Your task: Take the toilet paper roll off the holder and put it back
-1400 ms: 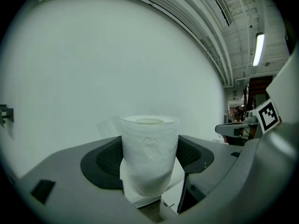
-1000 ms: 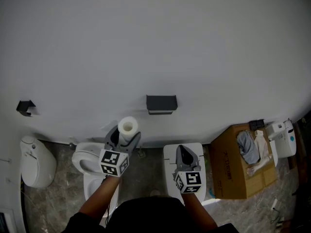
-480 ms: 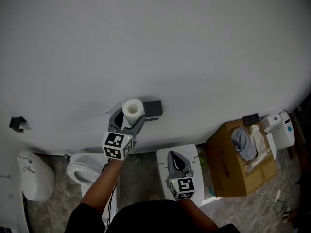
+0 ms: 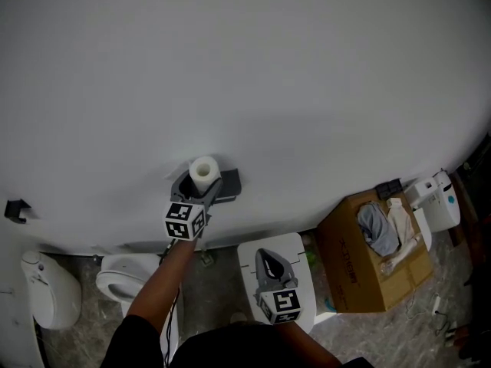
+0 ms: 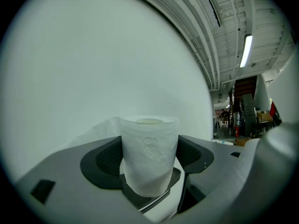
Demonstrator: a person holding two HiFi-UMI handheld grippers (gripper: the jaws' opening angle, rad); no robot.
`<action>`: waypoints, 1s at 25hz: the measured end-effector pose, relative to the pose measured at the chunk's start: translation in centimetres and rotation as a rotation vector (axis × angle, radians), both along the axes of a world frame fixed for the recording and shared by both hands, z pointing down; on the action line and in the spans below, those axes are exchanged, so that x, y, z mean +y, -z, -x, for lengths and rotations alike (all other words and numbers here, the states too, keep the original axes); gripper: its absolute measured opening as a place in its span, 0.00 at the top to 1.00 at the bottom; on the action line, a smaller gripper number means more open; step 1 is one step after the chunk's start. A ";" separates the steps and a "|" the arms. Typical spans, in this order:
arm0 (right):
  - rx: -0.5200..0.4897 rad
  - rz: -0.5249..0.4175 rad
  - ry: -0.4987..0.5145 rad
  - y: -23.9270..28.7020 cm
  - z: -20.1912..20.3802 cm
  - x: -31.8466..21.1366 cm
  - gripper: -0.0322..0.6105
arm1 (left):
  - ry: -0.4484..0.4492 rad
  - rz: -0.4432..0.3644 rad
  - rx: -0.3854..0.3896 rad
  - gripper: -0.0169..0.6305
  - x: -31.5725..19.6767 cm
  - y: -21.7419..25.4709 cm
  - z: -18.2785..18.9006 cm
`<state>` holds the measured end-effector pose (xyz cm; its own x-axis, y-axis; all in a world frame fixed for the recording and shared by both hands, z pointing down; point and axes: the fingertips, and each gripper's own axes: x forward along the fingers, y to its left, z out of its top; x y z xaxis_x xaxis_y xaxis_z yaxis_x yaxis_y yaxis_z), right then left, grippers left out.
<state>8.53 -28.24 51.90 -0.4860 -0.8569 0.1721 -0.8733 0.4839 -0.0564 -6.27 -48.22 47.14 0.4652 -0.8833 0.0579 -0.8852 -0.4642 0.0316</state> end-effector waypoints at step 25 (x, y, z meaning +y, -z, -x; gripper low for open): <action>-0.007 0.014 -0.042 -1.3 -2.5 0.7 0.95 | -0.007 0.067 -0.072 0.39 -1.7 -3.2 -0.4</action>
